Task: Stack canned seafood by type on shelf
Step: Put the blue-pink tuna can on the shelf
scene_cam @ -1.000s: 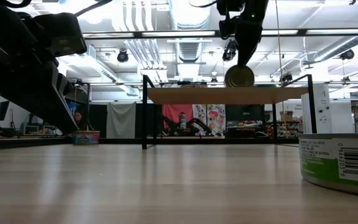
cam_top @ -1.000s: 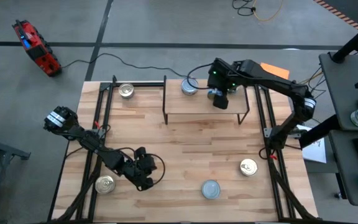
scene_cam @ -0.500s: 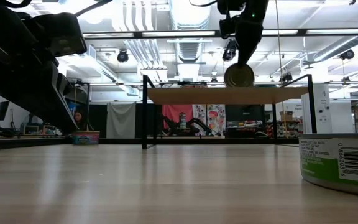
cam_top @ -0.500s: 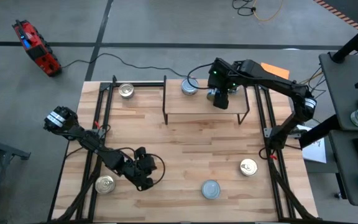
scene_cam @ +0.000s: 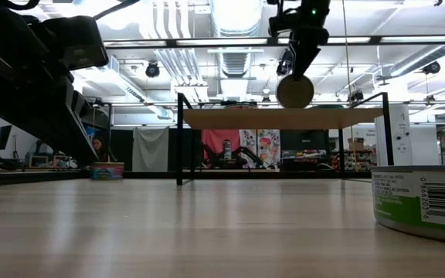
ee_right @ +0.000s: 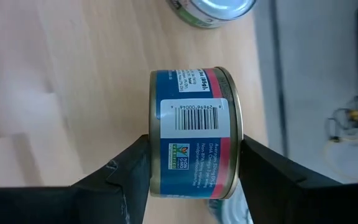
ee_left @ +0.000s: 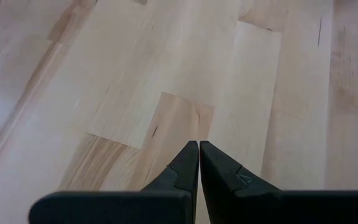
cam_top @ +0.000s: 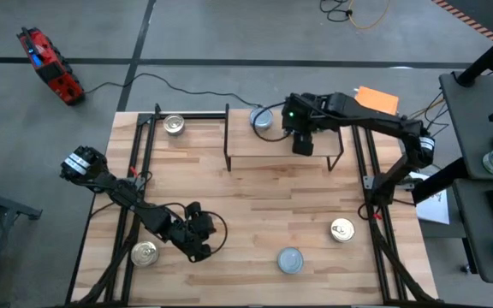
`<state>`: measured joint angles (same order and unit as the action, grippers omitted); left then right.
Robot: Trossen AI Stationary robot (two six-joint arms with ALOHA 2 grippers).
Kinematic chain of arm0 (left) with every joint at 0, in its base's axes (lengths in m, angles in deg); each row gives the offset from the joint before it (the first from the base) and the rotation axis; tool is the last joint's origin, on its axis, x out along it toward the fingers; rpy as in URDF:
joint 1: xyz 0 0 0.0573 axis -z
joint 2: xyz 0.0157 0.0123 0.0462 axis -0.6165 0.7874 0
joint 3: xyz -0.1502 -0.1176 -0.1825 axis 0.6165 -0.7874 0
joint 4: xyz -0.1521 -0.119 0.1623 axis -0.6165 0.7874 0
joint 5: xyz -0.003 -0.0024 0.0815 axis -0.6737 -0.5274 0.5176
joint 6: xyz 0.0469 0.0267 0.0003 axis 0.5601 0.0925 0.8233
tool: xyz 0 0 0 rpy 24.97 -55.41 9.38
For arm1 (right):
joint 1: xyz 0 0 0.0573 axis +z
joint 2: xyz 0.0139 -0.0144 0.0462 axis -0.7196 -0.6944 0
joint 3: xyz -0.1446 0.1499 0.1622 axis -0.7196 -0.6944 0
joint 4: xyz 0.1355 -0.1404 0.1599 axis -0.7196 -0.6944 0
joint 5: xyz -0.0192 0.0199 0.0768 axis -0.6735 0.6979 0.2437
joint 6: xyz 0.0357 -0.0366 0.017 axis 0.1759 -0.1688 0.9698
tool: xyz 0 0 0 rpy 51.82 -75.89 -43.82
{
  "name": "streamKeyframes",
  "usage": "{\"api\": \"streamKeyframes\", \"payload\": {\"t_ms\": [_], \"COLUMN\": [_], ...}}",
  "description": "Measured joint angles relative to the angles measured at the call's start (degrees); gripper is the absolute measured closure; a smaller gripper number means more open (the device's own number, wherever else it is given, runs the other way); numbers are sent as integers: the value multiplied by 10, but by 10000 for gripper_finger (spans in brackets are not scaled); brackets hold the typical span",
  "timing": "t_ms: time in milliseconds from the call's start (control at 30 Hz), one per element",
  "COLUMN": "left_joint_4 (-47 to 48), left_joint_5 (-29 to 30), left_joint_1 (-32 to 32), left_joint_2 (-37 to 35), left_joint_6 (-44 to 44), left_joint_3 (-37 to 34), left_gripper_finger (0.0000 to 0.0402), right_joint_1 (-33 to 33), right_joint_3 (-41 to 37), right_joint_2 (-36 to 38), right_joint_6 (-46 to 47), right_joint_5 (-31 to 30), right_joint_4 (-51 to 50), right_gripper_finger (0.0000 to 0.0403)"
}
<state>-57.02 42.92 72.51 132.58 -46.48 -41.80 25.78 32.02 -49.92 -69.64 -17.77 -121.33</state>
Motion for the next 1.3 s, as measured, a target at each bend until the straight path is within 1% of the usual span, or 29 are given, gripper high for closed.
{"api": "streamKeyframes", "payload": {"t_ms": [133, 433, 633, 933, 1167, 1300], "left_joint_4": [0, 0, 0, 0, 0, 0], "left_joint_5": [5, 9, 10, 10, 10, 10], "left_joint_1": [0, 0, -1, -1, -1, -1], "left_joint_2": [0, 0, 0, 0, 0, 0], "left_joint_6": [0, 0, 0, 0, 0, 0], "left_joint_3": [0, 0, 0, 0, -1, -1], "left_gripper_finger": [401, 401, 401, 401, 401, 401], "right_joint_1": [18, 36, 37, 40, 40, 40], "right_joint_3": [0, -7, -26, -35, -37, -37], "right_joint_2": [-1, -3, -4, -4, -4, -4], "right_joint_6": [-1, 6, 1, 6, 6, 6], "right_joint_5": [-39, -72, -99, -98, -98, -98], "right_joint_4": [1, 19, 26, 28, 29, 30], "right_gripper_finger": [195, 206, 189, 201, 181, 185]}}
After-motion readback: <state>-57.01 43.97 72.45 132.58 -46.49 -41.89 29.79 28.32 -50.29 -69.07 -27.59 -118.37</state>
